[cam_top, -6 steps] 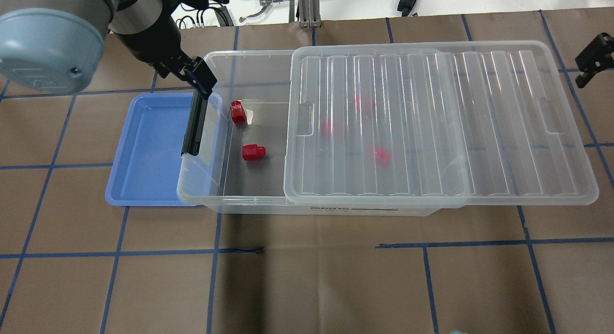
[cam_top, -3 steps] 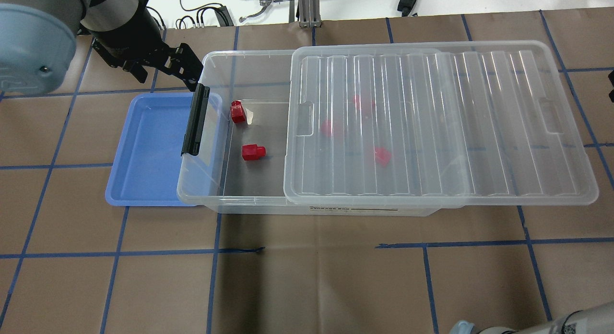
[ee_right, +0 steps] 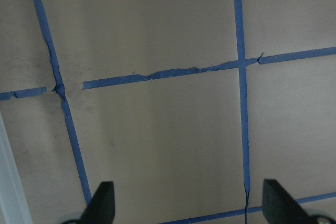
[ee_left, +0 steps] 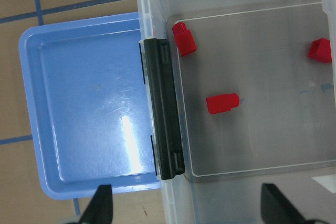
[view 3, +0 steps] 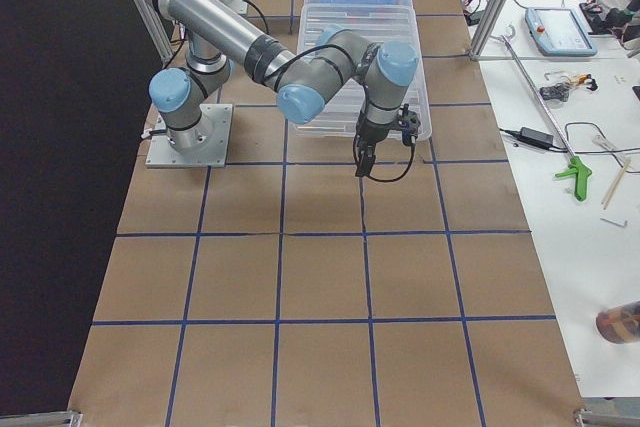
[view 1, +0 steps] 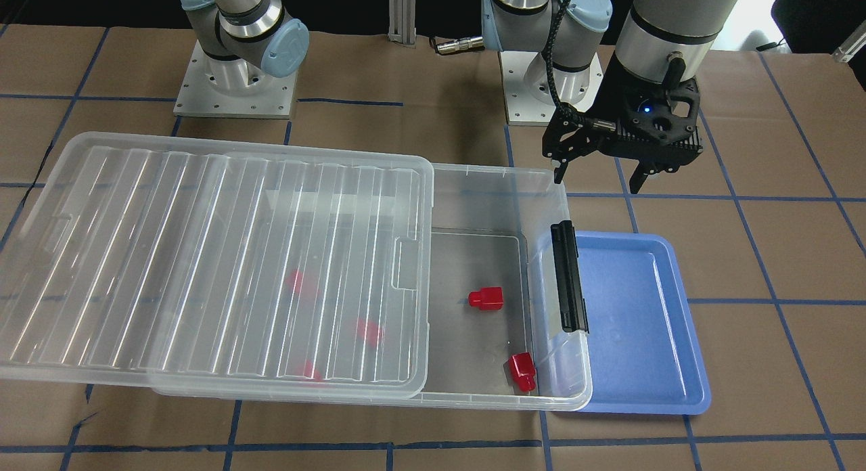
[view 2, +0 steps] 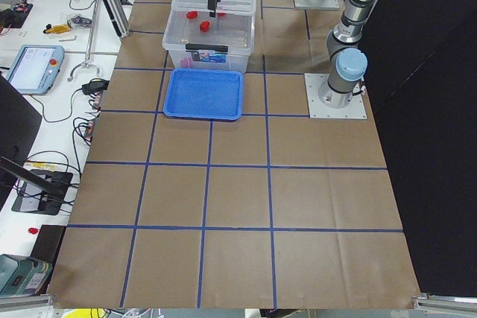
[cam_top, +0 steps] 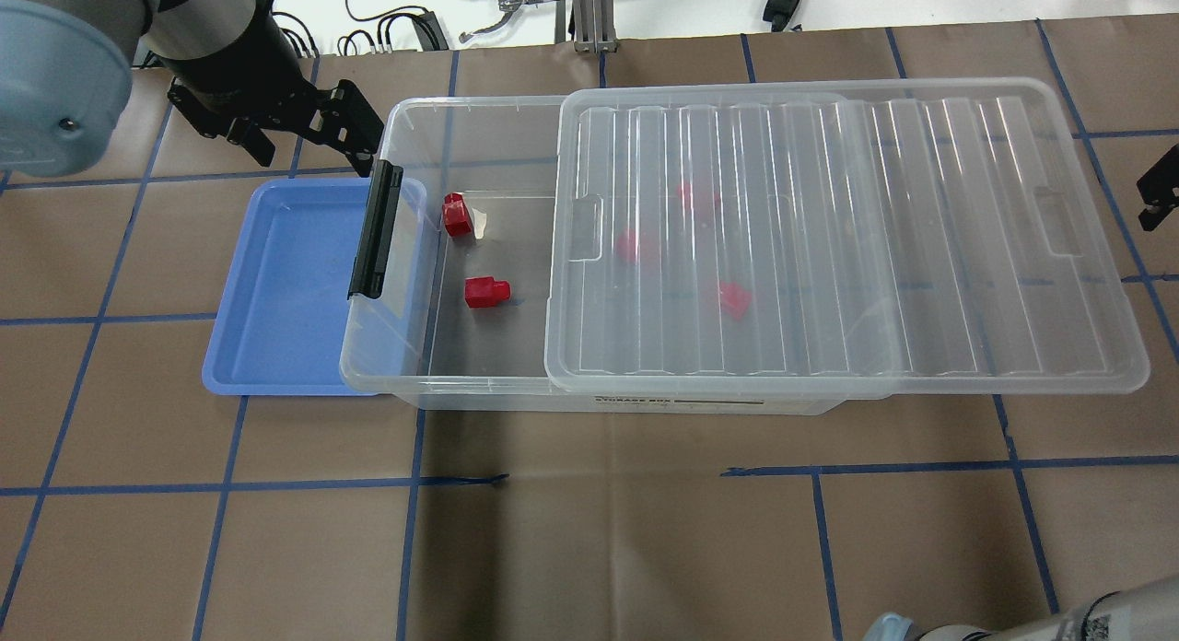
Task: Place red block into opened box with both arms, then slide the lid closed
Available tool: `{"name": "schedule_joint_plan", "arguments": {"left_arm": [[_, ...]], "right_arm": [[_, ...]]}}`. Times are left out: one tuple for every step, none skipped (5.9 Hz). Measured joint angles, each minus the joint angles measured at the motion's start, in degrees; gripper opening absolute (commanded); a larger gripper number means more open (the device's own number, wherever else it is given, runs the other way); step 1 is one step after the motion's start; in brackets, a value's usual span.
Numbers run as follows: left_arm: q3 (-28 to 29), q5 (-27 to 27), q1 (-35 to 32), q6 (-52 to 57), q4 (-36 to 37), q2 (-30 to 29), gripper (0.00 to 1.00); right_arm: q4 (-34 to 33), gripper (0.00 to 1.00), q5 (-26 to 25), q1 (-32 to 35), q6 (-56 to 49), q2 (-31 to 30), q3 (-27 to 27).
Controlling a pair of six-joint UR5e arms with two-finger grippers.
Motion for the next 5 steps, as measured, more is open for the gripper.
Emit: {"name": "schedule_joint_plan", "arguments": {"left_arm": [[0.00, -0.19, 0.05, -1.40, -0.02, 0.00, 0.98], [0.04, -0.39, 0.11, -3.41, -0.05, 0.01, 0.98], [0.07, -0.47, 0.20, -4.33, -0.70, 0.00, 0.98], [0.09, -0.48, 0.24, -4.61, -1.52, 0.01, 0.98], [0.09, -0.45, 0.27, -4.65, -1.83, 0.00, 0.98]], "right_arm": [[0.00, 1.00, 0.63, 0.18, 0.20, -0.51, 0.99], [0.16, 1.00, 1.60, 0.38, 0.30, -1.06, 1.94], [0.20, 1.00, 2.25, 0.75, 0.33, -1.58, 2.74], [0.33, 1.00, 2.47, 1.47, 0.34, -1.99, 3.11], [0.42, 1.00, 2.50, 2.56, 0.34, -2.11, 3.21]]}}
